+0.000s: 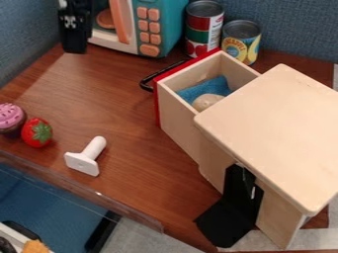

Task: Closed the drawer by pushing it

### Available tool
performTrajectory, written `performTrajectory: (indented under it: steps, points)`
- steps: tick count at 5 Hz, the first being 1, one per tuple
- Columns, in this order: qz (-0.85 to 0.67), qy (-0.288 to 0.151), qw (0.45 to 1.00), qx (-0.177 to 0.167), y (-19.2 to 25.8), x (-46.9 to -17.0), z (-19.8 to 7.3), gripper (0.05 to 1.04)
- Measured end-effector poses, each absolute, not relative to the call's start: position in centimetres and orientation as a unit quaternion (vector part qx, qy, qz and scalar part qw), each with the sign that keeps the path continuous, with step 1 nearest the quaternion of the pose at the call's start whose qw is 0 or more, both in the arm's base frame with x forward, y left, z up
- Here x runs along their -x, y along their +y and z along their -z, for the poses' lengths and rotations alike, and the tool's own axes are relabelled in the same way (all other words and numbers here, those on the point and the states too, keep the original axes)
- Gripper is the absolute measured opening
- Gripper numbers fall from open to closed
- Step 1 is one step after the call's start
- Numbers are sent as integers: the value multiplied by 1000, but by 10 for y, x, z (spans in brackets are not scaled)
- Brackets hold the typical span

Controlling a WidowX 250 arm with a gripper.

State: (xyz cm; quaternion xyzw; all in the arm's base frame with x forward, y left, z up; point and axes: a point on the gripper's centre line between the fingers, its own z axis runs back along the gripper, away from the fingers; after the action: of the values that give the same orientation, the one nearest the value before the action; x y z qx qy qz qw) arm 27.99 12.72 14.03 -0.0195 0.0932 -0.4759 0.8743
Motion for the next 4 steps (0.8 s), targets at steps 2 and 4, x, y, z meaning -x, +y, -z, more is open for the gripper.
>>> performTrajectory:
  steps: [2,4]
  points:
    - [624,75,778,-18,155,-321,-109,999]
    - [761,36,648,-23,156,-328,-95,1000]
